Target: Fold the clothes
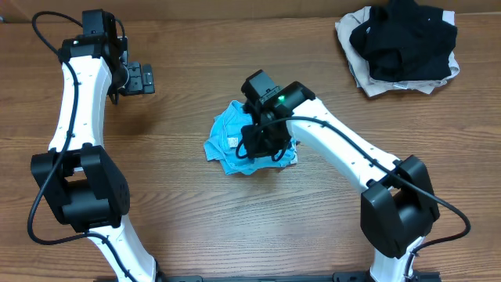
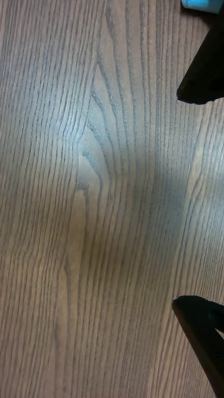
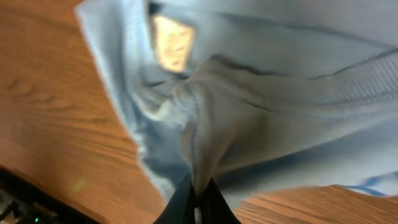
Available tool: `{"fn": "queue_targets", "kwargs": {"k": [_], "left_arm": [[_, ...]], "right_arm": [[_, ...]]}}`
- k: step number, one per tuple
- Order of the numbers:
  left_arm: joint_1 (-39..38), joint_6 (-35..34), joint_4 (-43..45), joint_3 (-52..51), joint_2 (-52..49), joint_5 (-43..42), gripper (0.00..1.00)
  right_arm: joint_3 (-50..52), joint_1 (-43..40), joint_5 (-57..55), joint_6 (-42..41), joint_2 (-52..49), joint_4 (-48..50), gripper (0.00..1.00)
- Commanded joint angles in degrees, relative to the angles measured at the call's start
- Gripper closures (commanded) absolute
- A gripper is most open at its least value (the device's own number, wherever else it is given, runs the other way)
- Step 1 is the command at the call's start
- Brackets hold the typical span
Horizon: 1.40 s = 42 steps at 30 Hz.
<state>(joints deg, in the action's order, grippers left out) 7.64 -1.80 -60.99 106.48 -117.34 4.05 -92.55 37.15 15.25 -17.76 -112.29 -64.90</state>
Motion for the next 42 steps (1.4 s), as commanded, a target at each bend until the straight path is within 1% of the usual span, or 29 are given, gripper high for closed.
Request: {"fn": "queue_targets", "kwargs": {"k": [1, 4, 5, 6, 7, 11, 16, 17, 18, 22, 25, 26, 27, 29, 33, 35, 37, 42], "left_arm": [[0.3, -1.2, 0.5, -0.2, 0.4, -0.7, 0.00], [0.3, -1.2, 0.7, -0.2, 0.4, -1.0, 0.00], [0.3, -1.2, 0.7, -0.2, 0.4, -1.1, 0.00], [0.3, -1.2, 0.7, -0.2, 0.4, -1.1, 0.00], [0.3, -1.2, 0.7, -0.2, 0.4, -1.1, 0.00], [0.3, -1.2, 0.8, -0.2, 0.4, -1.1, 0.00], [0.3, -1.2, 0.9, -0.2, 0.4, -1.1, 0.00], [0.3, -1.2, 0.9, -0.2, 0.4, -1.1, 0.00], [0.3, -1.2, 0.9, -0.2, 0.4, -1.1, 0.00], [0.3, -1.2, 0.9, -0.2, 0.4, -1.1, 0.00], [0.3, -1.2, 0.9, -0.2, 0.4, -1.1, 0.00], [0.3, -1.2, 0.9, -0.2, 0.4, -1.2, 0.00], [0.3, -1.2, 1.0, -0.2, 0.4, -1.2, 0.00], [0.3, -1.2, 1.3, -0.2, 0.4, -1.5, 0.00], [0.2, -1.2, 1.7, -0.2, 0.4, -2.6, 0.00], [0.2, -1.2, 1.7, -0.2, 0.4, -2.6, 0.00], [0.2, -1.2, 1.7, -0.2, 0.4, -2.6, 0.00], [0.2, -1.2, 1.9, -0.2, 0.4, -2.6, 0.00]], "right_arm": [[-1.6, 4.5, 1.6, 0.2, 1.1, 1.0, 0.96], [-1.6, 7.6, 1.3, 0.2, 1.1, 1.4, 0.95], [-1.6, 8.5, 1.3, 0.2, 1.1, 1.4, 0.93], [-1.6, 9.4, 0.9, 0.2, 1.1, 1.2, 0.88], [-1.6, 10.1, 0.6, 0.2, 1.1, 1.2, 0.85], [-1.6, 11.9, 0.3, 0.2, 1.1, 0.0, 0.85], [-1.6, 12.1, 0.3, 0.6, 1.2, -3.0, 0.85], [-1.7, 11.9, 0.3, 1.1, 1.3, -3.3, 0.81], [-1.9, 11.4, 0.0, 1.5, 1.6, -3.3, 0.74], [-4.7, 7.9, -3.4, 1.5, 3.4, -3.3, 0.54], [-8.7, 3.8, -6.0, 1.8, 4.0, -2.4, 0.28], [-9.7, 2.1, -6.2, 3.5, 4.0, -0.5, 0.22], [-9.8, 1.0, -6.2, 4.7, 4.0, 1.5, 0.20], [-9.7, -1.0, -6.2, 6.1, 3.6, 5.4, 0.19], [-9.7, -3.9, -7.8, 6.3, 0.3, 11.0, 0.20], [-9.7, -4.5, -9.8, 6.4, -1.9, 12.3, 0.21], [-9.7, -5.0, -10.1, 9.5, -4.7, 13.6, 0.22], [-9.7, -5.1, -14.4, 10.8, -9.1, 12.9, 0.28]]}}
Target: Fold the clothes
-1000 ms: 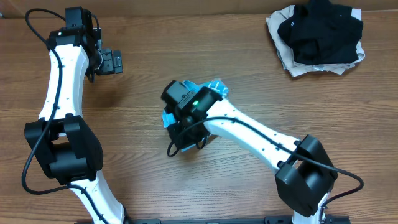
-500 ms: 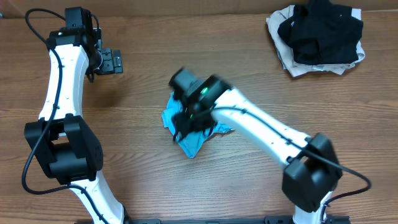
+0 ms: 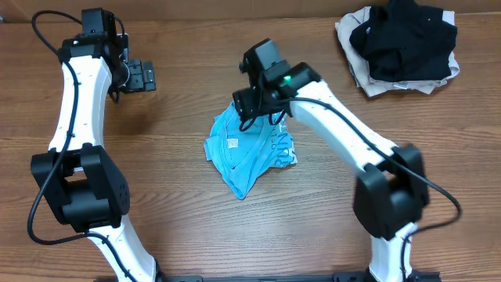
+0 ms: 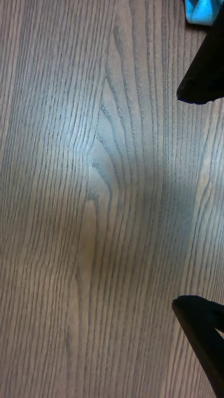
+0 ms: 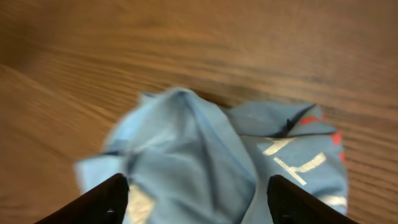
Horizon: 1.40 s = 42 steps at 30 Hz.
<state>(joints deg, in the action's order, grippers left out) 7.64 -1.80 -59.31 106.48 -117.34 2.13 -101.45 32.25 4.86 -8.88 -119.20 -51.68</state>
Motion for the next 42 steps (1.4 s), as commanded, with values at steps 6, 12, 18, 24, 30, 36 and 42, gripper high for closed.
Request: {"fn": "queue_targets", "kwargs": {"k": [6, 12, 18, 24, 30, 36, 42], "left_arm": [[0.2, -1.2, 0.2, -0.3, 0.4, -0.7, 0.00], [0.2, -1.2, 0.2, -0.3, 0.4, -0.7, 0.00], [0.2, -1.2, 0.3, -0.3, 0.4, -0.7, 0.00], [0.2, -1.2, 0.3, -0.3, 0.4, -0.7, 0.00], [0.2, -1.2, 0.3, -0.3, 0.4, -0.7, 0.00], [0.2, -1.2, 0.3, -0.3, 0.4, -0.7, 0.00], [0.2, -1.2, 0.5, -0.3, 0.4, -0.7, 0.00]], "right_arm": [[-0.8, -0.2, -9.9, 1.9, -5.0, -1.0, 0.41], [-0.8, -0.2, -11.3, 1.9, -5.2, -0.1, 0.78], [-0.9, -0.1, -10.6, 1.9, -5.2, -0.4, 0.96], [-6.6, 1.9, -2.0, 1.9, -5.1, -1.4, 0.96], [-12.2, 7.4, 2.5, 1.6, -5.1, 0.2, 0.96], [-12.1, 12.9, 2.5, 1.4, -5.4, 1.4, 0.96], [-12.2, 14.6, 1.2, 1.4, -5.5, 1.7, 0.31]]}}
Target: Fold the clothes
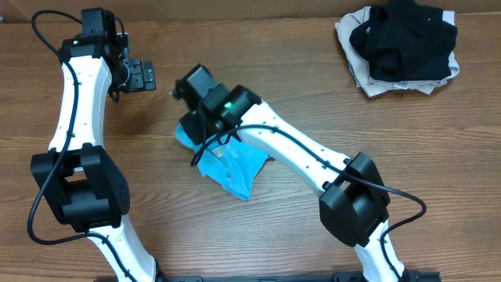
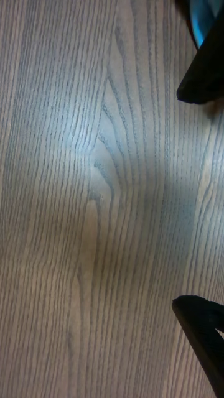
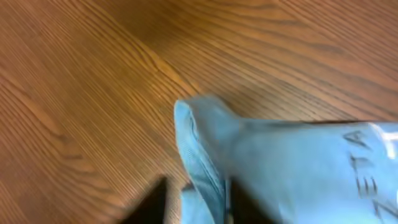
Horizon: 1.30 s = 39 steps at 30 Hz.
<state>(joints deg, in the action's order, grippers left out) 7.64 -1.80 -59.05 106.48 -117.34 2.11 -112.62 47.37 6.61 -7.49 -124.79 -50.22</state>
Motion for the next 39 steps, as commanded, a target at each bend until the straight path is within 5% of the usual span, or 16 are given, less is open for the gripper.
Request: {"fn": "queue_targets", "kwargs": {"k": [1, 5, 10, 11, 13, 16, 20, 39], "left_arm": [[0.2, -1.2, 0.2, -0.3, 0.4, -0.7, 0.00], [0.3, -1.0, 0.2, -0.3, 0.4, -0.6, 0.00], [0.3, -1.0, 0.3, -0.3, 0.4, -0.7, 0.00], [0.3, -1.0, 0.4, -0.3, 0.4, -0.7, 0.00], [0.3, -1.0, 0.7, -0.3, 0.4, -0.7, 0.00], [0.3, -1.0, 1.0, -0.3, 0.4, -0.7, 0.00], [0.2, -1.0, 0.8, -0.3, 0.4, -0.7, 0.00], [0.2, -1.0, 1.1, -0.3, 0.4, -0.7, 0.00]], "right_arm": [[-1.0, -0.6, -0.6, 0.0, 0.2, 0.0, 0.25], [-1.8, -3.0, -0.8, 0.1, 0.2, -5.6, 0.07], [-1.8, -7.5, -0.5, 0.0, 0.2, -17.1, 0.09], [-1.7, -8.1, -0.4, 0.0, 0.1, -19.1, 0.14], [-0.6, -9.5, 0.6, 0.1, 0.1, -23.2, 0.45], [2.0, -10.6, 2.3, 0.3, 0.1, -24.5, 0.76], [7.0, -11.9, 2.5, 0.2, 0.1, -23.4, 0.96], [16.0, -27.9, 2.3, 2.0, -4.6, -6.1, 0.96]]}}
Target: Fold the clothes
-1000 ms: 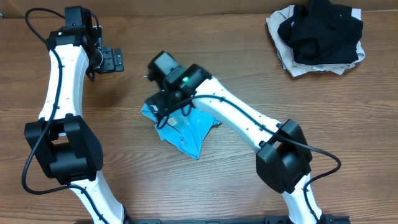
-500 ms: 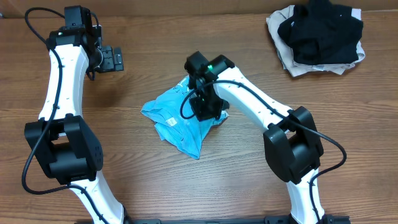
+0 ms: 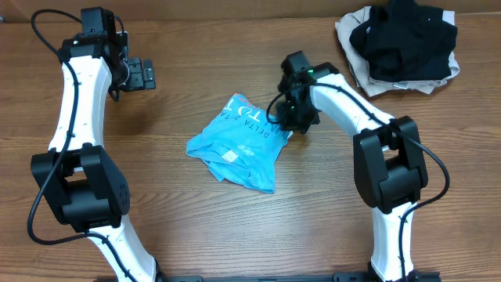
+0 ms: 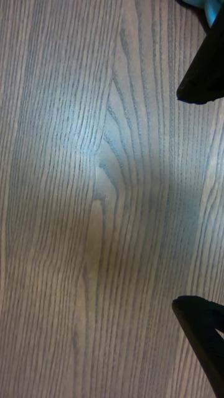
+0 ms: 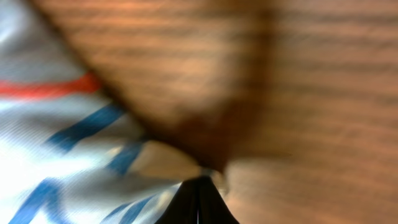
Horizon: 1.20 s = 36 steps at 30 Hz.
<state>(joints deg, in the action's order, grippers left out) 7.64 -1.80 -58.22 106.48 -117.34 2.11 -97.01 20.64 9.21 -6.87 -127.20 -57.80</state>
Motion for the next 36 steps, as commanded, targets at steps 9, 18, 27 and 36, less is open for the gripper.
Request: {"fn": "queue_targets", "kwargs": {"k": [9, 18, 27, 36], "left_arm": [[0.2, -1.0, 2.0, -0.3, 0.4, -2.5, 0.00], [0.2, -1.0, 3.7, -0.3, 0.4, -3.3, 0.00], [0.2, -1.0, 3.6, -0.3, 0.4, -3.2, 0.00], [0.2, -1.0, 3.0, -0.3, 0.4, -3.2, 0.00]], "right_arm": [[-3.8, -6.3, 3.1, 1.3, -2.3, 2.3, 0.95], [-20.8, -7.2, 11.8, -4.2, 0.7, -10.2, 0.44], [-22.4, -2.3, 14.2, -8.7, 8.6, -15.5, 0.39], [-18.8, 8.4, 9.2, -8.2, 8.9, -22.1, 0.27]]}}
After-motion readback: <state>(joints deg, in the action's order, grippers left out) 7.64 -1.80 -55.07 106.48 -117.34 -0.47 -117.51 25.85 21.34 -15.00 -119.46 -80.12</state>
